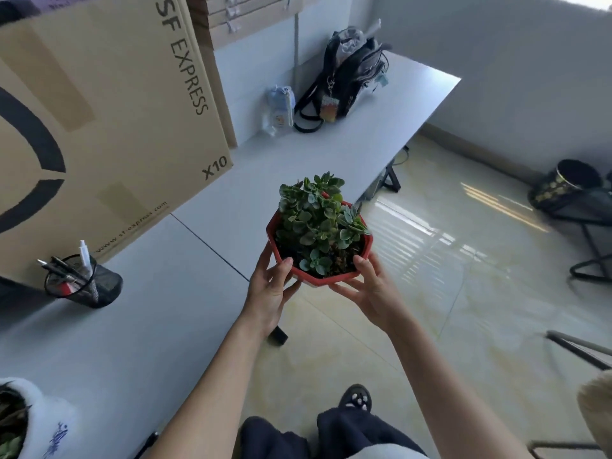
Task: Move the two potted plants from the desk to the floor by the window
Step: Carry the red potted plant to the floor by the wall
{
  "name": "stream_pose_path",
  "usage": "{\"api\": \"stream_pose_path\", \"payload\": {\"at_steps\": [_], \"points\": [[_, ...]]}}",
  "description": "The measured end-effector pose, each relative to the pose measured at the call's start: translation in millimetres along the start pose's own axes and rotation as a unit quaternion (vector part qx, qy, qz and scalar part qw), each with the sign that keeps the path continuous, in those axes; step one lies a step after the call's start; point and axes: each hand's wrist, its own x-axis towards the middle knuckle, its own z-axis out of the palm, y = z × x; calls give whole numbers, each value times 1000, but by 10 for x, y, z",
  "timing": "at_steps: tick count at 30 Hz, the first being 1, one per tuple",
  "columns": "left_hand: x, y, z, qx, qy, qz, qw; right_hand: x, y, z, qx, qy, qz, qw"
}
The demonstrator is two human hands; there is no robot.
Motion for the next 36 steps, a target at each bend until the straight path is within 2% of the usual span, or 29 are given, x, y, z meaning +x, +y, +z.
{"api": "stream_pose_path", "payload": {"at_steps": [12, 26, 36], "points": [[555, -315, 1501, 36, -68, -18, 997, 12, -847, -1293, 34, 64, -37, 997], [1203, -594, 3027, 66, -186, -65, 978, 56, -1537, -2573, 63, 185, -93, 976], [2213, -522, 4053, 94, -270, -80, 955, 660, -2261, -3211, 93, 250, -135, 954]]}}
